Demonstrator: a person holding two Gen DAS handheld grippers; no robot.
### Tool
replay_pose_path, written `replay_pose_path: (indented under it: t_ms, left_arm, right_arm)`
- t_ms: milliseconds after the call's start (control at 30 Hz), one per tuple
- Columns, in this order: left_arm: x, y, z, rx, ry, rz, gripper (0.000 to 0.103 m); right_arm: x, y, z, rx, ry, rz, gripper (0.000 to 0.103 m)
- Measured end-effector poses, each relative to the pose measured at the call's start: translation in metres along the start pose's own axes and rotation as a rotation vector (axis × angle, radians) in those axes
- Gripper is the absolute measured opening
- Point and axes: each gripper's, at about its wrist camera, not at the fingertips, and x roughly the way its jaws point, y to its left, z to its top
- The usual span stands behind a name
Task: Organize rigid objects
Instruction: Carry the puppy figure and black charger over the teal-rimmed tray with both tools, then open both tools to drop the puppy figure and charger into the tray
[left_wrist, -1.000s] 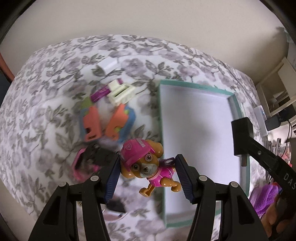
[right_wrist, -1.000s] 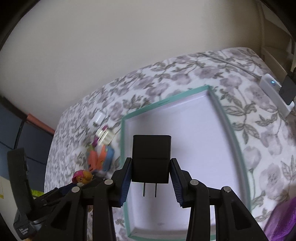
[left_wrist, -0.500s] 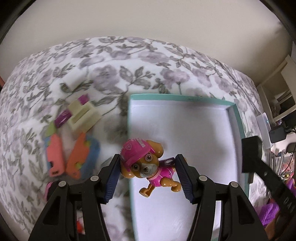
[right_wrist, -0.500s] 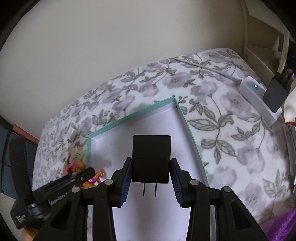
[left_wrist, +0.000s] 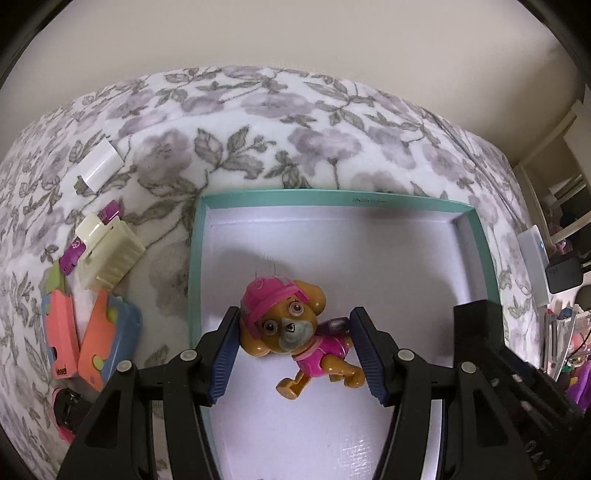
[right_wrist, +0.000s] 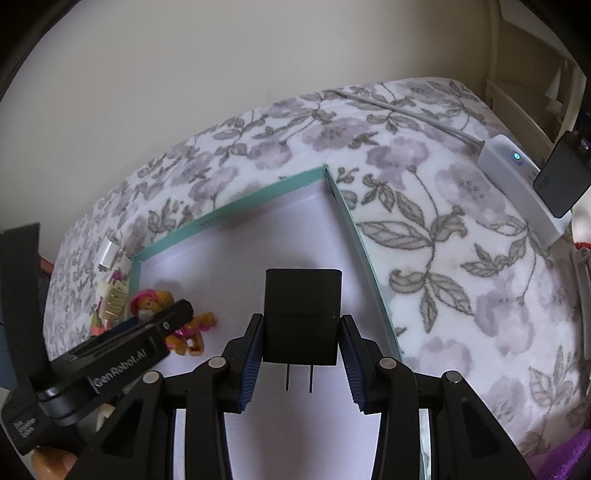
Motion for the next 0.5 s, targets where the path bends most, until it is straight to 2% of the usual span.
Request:
replay_pose_path:
  t_ms: [133,400,500]
  left_arm:
    - [0.001,0.004,0.003,-0.02,0.011,-0.012,0.061]
    - [-0.005,0.006,-0.003,-0.045,0.018,-0.014,0.061]
    - [-0.014,0.006,-0.006,-0.054,0.014,-0.03,0.062]
  right_arm:
    - [0.011,-0.002,-0.004,0.006,0.028,-0.006,0.043]
    - [0.006,-0.003,-0.003,0.017,0.029,-0.01,0.043]
    - [-0.003,-0.002,-0.002,0.024,0.018,-0.001,0.047]
